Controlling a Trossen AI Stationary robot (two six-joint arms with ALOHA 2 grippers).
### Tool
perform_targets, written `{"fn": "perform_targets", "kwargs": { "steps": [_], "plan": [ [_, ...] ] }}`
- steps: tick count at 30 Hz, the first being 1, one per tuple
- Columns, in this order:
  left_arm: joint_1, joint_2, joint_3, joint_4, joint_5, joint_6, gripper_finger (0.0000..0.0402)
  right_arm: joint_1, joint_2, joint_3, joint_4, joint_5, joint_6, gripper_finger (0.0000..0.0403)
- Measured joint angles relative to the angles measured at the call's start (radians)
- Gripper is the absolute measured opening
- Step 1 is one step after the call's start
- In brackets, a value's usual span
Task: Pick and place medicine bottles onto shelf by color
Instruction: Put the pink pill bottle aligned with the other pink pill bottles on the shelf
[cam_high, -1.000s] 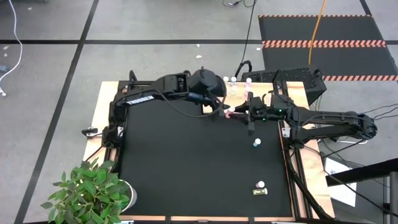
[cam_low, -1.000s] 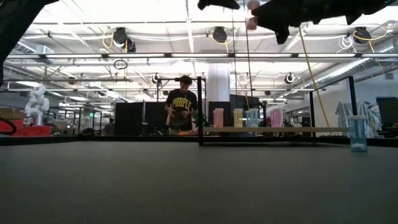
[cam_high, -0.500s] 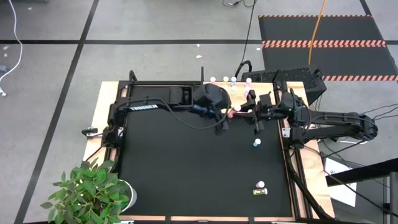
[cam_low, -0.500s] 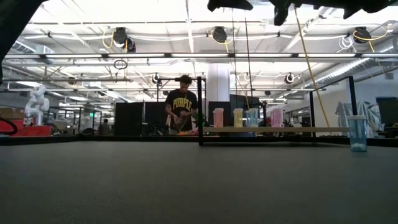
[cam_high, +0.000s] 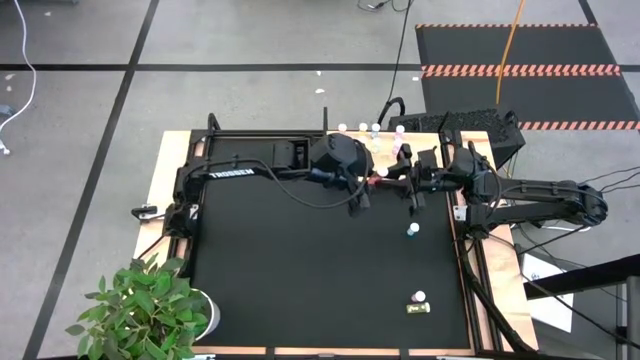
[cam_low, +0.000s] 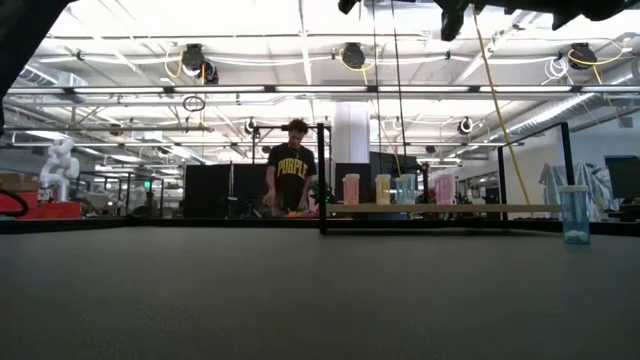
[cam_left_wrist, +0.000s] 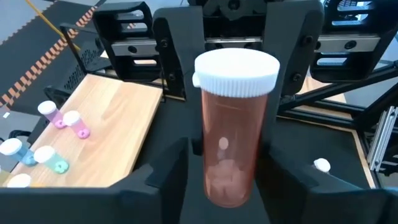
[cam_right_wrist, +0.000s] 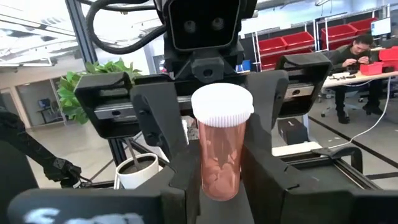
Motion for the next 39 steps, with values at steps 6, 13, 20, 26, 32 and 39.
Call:
{"fn": "perform_targets", "kwargs": {
  "steps": [6, 13, 20, 26, 32, 39],
  "plan": [
    [0.01, 0.0, 0.0, -0.002, 0.007, 0.0, 0.012, -0.001, 0.0, 0.0, 0.0, 0.011, 0.0, 0.0096],
    [0.011, 0.0, 0.0, -0.019, 0.001, 0.035, 0.01, -0.003, -0.007, 0.0, -0.013, 0.038, -0.036, 0.0152],
    [0.011, 0.0, 0.0, -0.026, -0.027, 0.056, 0.0112, -0.003, -0.059, 0.002, -0.078, 0.088, -0.076, 0.0232],
    [0.011, 0.0, 0.0, -0.029, -0.027, 0.132, 0.0103, -0.003, -0.06, 0.094, -0.219, 0.084, -0.113, 0.025],
    [0.011, 0.0, 0.0, -0.028, 0.004, 0.208, 0.011, -0.003, -0.016, 0.147, -0.306, 0.029, -0.139, 0.024],
    [0.011, 0.0, 0.0, -0.037, 0.026, 0.211, 0.0106, -0.003, -0.015, 0.147, -0.277, 0.027, -0.154, 0.0211]
  ]
}}
